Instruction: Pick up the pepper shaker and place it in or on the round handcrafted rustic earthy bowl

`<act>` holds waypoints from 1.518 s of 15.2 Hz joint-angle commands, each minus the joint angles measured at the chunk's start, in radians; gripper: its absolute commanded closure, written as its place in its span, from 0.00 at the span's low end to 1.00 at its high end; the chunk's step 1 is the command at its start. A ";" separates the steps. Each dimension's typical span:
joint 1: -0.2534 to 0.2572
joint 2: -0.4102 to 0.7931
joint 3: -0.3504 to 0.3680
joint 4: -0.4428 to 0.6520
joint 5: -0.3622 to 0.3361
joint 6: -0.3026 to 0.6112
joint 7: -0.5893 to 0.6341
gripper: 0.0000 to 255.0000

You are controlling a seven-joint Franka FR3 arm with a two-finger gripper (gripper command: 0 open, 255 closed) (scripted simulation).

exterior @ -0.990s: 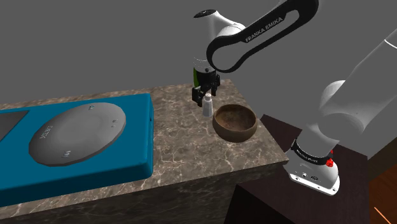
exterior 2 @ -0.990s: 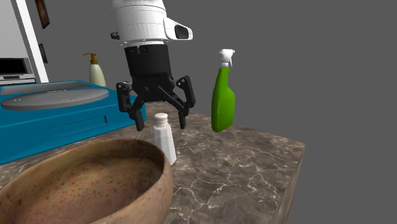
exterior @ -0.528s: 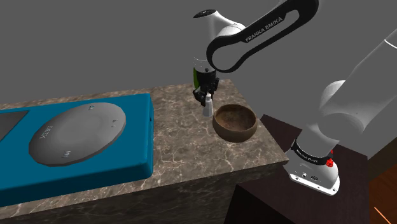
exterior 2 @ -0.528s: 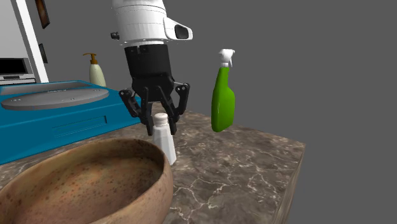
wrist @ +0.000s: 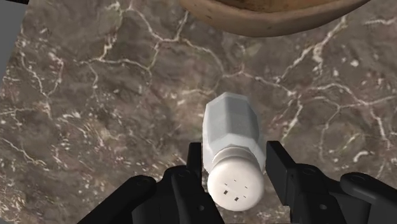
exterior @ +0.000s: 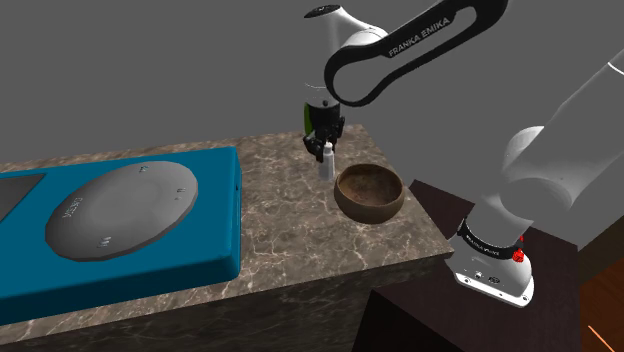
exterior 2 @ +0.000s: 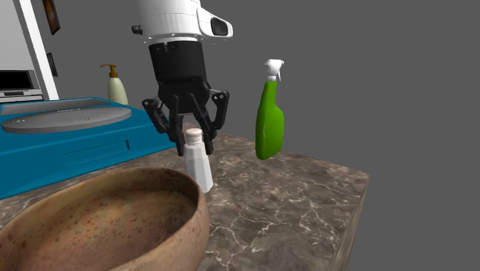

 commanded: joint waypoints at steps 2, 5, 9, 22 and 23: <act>0.001 -0.018 -0.003 0.025 0.005 -0.043 -0.007 1.00; 0.002 -0.034 -0.006 0.052 0.009 -0.085 -0.014 1.00; 0.003 -0.052 -0.009 0.090 0.014 -0.141 -0.021 1.00; 0.002 -0.085 -0.019 0.236 0.020 -0.318 -0.040 1.00; 0.001 -0.086 -0.020 0.249 0.020 -0.332 -0.041 1.00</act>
